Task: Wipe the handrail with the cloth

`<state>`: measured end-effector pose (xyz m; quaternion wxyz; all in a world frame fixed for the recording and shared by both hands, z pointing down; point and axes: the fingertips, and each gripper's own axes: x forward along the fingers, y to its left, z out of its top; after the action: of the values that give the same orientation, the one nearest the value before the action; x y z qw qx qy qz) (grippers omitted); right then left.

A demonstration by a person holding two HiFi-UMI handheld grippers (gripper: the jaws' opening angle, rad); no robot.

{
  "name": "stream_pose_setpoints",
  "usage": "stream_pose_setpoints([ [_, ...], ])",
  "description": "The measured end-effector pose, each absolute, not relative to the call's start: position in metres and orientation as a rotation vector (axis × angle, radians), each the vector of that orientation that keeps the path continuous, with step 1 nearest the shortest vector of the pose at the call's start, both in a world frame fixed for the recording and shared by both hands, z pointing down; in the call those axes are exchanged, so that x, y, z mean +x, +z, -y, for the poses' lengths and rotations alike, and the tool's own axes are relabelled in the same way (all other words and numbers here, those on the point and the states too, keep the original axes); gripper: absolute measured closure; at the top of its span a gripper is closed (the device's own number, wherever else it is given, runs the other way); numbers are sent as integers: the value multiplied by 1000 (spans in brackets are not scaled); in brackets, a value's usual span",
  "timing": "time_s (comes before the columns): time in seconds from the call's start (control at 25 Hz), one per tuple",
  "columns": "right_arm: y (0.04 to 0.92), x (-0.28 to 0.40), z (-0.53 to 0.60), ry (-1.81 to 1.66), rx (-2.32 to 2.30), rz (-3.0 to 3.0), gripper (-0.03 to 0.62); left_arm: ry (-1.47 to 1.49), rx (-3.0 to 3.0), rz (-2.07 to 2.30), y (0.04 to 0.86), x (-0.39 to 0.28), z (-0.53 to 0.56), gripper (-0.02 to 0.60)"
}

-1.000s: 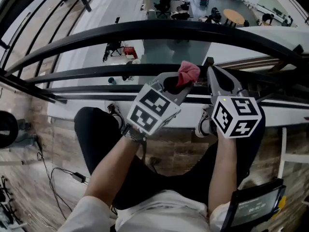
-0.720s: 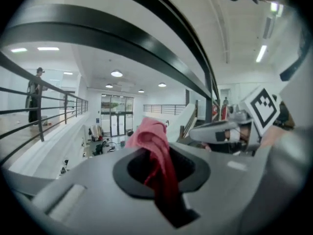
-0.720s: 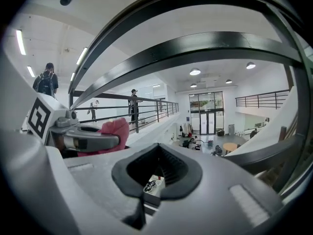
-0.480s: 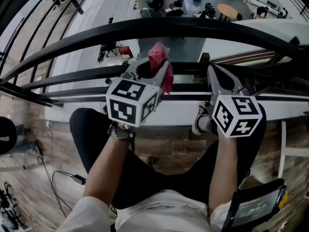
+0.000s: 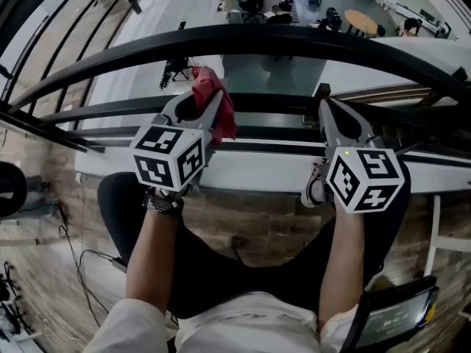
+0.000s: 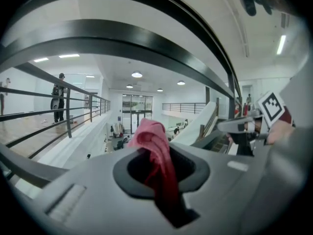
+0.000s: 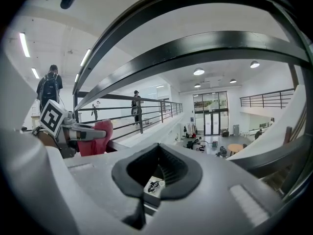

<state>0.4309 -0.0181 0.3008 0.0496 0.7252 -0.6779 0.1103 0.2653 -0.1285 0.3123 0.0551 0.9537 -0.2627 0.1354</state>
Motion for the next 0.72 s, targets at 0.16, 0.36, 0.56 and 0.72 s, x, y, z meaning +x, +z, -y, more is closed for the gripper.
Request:
stream_pose_setpoints([
  [0.16, 303, 418, 24, 334, 2178, 2074, 592, 408, 2881, 842, 313, 246, 138, 515],
  [0.36, 302, 399, 34, 328, 2133, 2103, 592, 424, 2870, 903, 313, 223, 150, 515],
  [0.56, 303, 384, 42, 321, 2095, 2131, 592, 400, 2819, 998, 314, 190, 168, 515],
  [0.72, 303, 378, 46, 318, 2068, 2142, 592, 401, 2792, 1076, 313, 171, 180, 515],
])
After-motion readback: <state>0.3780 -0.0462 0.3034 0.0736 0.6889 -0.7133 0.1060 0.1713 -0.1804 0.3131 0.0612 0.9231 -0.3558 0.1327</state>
